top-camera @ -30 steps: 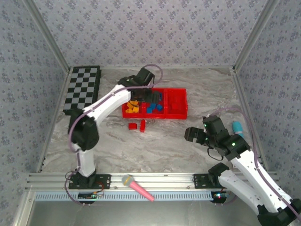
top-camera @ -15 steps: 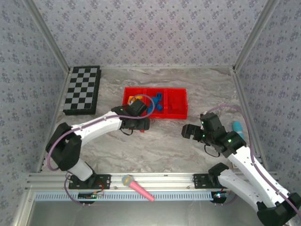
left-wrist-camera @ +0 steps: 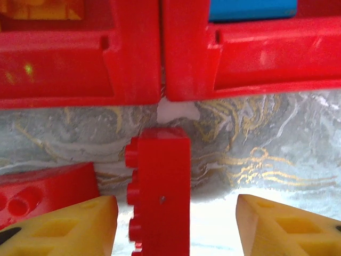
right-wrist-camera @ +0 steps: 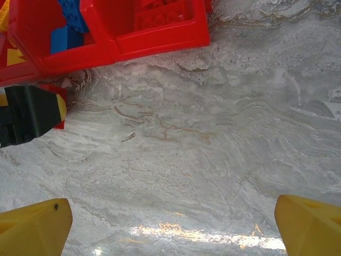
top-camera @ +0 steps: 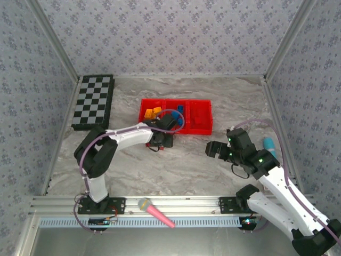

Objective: Sort the legos into containers by color
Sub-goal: Pick up the lego from the center of the table.

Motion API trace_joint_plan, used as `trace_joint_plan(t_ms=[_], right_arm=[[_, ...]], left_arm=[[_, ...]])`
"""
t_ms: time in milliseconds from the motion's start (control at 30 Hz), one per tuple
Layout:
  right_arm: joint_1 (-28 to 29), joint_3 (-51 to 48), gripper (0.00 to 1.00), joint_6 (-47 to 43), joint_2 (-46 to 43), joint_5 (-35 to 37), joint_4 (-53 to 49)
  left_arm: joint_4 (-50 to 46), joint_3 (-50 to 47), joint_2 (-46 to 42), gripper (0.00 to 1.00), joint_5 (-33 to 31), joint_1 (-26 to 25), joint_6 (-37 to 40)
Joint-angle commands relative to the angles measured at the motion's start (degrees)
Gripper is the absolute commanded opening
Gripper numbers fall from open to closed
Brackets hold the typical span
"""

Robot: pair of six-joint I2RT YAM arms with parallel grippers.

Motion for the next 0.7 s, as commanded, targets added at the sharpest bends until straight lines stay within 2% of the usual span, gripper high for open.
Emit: trace_joint_plan(t_ms=[0, 300, 467, 667], right_arm=[[0.35, -0.53, 1.0, 0.6, -0.67, 0.89, -1.34], [0.23, -1.12, 1.0, 0.61, -1.2, 0.91, -1.8], [0.23, -1.51, 1.0, 0.93, -1.81, 0.52, -2.44], [0.09, -1.24, 1.0, 0.78, -2.25, 0.41, -3.13]], left_arm=[[-0.46, 3.03, 2.08, 0.56, -1.08, -0.08, -0.49], [-1.67, 4.22, 4.45, 0.44, -1.68, -0.07, -0.93], [-1.06, 3.19, 4.07, 0.31, -0.85, -0.28, -1.53], [-1.44, 3.27, 2.32, 0.24, 0.02, -2.4, -1.49]])
